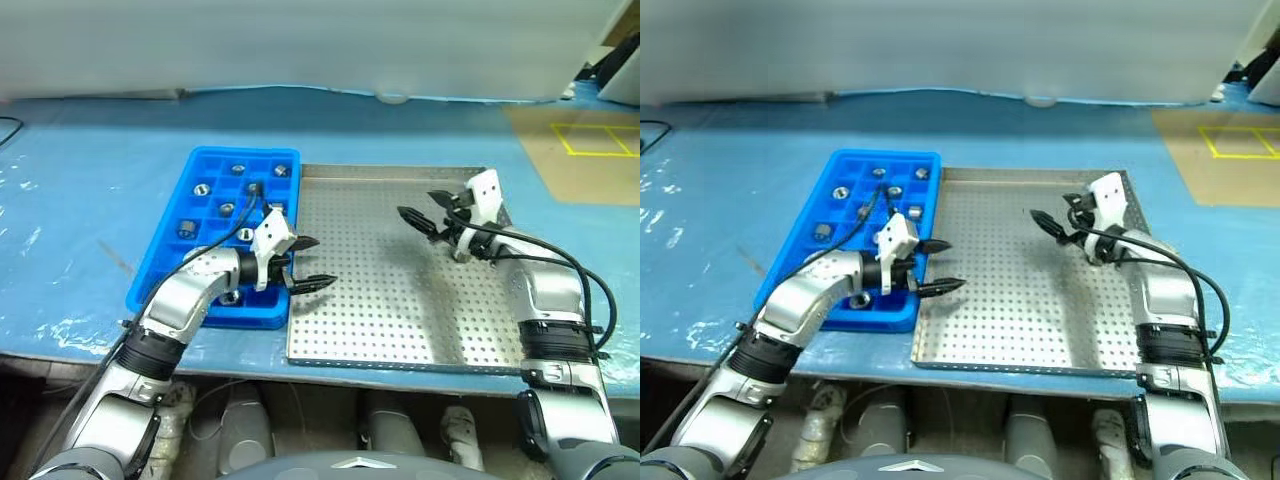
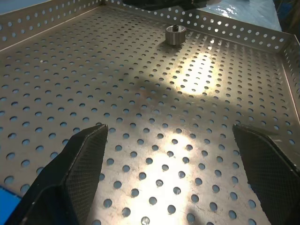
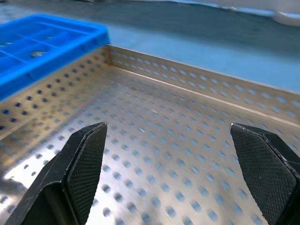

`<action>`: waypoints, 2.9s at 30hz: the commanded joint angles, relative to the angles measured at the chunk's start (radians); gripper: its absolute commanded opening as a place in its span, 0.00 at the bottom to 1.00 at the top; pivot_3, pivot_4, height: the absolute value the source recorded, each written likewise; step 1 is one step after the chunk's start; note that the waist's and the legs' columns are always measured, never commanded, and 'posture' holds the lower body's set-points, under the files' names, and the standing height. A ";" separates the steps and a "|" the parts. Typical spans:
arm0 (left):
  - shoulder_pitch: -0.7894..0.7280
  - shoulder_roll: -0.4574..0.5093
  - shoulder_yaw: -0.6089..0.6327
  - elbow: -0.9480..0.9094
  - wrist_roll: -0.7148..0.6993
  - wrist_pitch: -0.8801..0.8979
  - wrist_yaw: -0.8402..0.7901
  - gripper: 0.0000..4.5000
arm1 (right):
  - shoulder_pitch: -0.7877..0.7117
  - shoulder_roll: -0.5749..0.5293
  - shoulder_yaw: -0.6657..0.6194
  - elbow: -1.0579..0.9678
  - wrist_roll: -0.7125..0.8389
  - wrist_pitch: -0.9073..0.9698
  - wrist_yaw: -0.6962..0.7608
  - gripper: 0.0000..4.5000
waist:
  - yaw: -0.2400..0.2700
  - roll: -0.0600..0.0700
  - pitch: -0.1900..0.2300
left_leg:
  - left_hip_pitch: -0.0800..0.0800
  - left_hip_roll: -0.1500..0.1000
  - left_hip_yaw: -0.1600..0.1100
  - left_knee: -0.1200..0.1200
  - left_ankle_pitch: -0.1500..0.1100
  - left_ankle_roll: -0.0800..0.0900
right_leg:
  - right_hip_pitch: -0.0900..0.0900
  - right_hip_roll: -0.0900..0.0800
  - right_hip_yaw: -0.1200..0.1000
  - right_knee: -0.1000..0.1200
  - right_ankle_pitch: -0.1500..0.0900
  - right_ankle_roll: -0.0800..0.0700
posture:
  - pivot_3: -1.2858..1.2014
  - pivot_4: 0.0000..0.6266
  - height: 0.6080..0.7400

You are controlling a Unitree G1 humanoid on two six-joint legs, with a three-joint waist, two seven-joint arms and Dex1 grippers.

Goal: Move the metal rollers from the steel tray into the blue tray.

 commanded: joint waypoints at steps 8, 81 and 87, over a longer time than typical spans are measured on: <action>-0.060 -0.054 -0.035 0.118 0.055 -0.082 -0.091 1.00 | 0.090 -0.038 -0.021 -0.012 -0.041 0.133 -0.195 0.98 | -0.013 0.001 0.000 | 0.005 0.000 0.005 0.000 -0.002 0.002 | 0.003 0.000 0.004 -0.001 0.000 0.000 | 0.41 0.24 1.00; -0.025 -0.036 0.141 0.048 0.008 -0.108 0.067 1.00 | -0.035 0.053 0.136 -0.147 0.079 -0.027 0.225 0.95 | 0.033 -0.001 0.000 | -0.001 0.003 -0.001 -0.001 0.000 0.000 | -0.001 0.003 -0.001 0.000 0.000 -0.002 | 0.48 0.24 1.00; -0.072 -0.071 0.122 0.142 0.031 -0.180 0.020 1.00 | 0.042 0.054 0.053 -0.266 0.143 0.012 0.115 0.95 | 0.011 0.000 0.000 | 0.000 0.003 0.001 -0.001 0.000 0.000 | -0.002 0.003 0.000 -0.001 0.000 -0.002 | 0.44 0.24 1.00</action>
